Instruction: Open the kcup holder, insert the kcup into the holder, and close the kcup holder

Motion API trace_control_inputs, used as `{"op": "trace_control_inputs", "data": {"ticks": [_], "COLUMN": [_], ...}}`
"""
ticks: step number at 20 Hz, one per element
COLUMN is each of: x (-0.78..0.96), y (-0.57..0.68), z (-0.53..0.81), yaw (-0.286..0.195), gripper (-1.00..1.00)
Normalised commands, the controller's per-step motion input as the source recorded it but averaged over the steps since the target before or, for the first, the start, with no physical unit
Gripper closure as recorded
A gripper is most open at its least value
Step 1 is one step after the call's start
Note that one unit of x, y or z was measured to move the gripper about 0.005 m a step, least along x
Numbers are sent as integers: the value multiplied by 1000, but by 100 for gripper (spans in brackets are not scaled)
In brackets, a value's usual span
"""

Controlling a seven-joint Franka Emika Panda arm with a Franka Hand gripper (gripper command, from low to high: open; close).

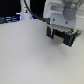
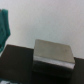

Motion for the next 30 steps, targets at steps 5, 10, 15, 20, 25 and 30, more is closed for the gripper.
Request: {"op": "trace_control_inputs", "data": {"ticks": [5,10,15,20,25,30], "x": [-232,-412,-314,-289,-418,-541], "y": [15,145,387,487,398,410], "z": [-195,-218,-40,18,12,36], "yaw": [288,229,151,133,146,119], "gripper": [-100,-100,-100,-100,-100,-100]}}
